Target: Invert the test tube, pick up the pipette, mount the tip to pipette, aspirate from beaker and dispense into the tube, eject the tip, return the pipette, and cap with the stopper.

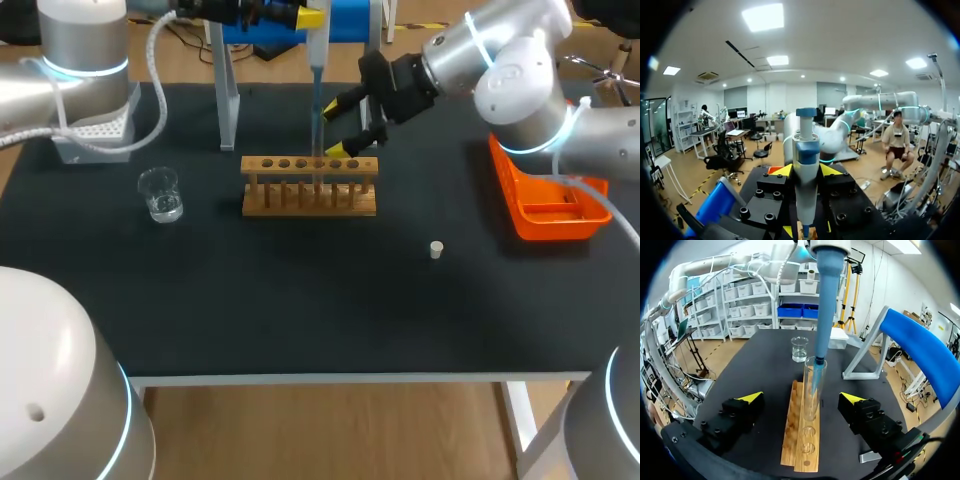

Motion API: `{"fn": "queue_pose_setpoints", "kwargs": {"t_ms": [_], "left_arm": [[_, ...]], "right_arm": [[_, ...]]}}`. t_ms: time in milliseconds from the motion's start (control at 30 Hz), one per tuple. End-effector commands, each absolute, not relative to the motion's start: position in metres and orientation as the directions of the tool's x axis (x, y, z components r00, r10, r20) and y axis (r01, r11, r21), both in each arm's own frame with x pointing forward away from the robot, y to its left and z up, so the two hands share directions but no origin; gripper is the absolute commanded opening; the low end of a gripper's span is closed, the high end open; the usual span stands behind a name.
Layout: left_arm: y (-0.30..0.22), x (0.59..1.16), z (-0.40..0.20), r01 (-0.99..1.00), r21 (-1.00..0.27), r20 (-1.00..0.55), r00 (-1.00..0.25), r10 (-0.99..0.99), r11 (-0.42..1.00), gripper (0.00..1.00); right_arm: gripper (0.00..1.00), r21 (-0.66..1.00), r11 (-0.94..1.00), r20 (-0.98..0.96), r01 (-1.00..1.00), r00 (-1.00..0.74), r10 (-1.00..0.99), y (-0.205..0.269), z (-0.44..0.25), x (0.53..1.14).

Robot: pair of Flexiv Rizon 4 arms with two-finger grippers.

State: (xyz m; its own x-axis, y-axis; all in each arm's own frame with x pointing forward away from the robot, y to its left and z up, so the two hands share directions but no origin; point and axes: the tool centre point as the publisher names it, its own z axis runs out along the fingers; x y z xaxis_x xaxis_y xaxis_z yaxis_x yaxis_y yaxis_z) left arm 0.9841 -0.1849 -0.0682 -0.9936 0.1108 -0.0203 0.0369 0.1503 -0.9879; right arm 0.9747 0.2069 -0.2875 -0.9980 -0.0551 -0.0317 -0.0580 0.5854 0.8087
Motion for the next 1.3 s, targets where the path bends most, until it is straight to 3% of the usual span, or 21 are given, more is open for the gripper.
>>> {"fn": "queue_pose_setpoints", "kwargs": {"t_ms": [33, 1300], "left_arm": [[-0.185, 0.977, -0.060, 0.042, -0.986, -0.025, -0.995, 0.101, 0.162, 0.00], [-0.200, 0.968, -0.001, 0.117, -0.964, -0.104, -0.992, 0.065, 0.240, 0.00]], "right_arm": [[1.00, 0.808, 0.586, -0.031, -0.058, -0.998, -0.057, 0.207, -0.288, 0.976], [1.00, 0.808, 0.586, -0.031, -0.058, -0.998, -0.057, 0.207, -0.288, 0.976]]}}
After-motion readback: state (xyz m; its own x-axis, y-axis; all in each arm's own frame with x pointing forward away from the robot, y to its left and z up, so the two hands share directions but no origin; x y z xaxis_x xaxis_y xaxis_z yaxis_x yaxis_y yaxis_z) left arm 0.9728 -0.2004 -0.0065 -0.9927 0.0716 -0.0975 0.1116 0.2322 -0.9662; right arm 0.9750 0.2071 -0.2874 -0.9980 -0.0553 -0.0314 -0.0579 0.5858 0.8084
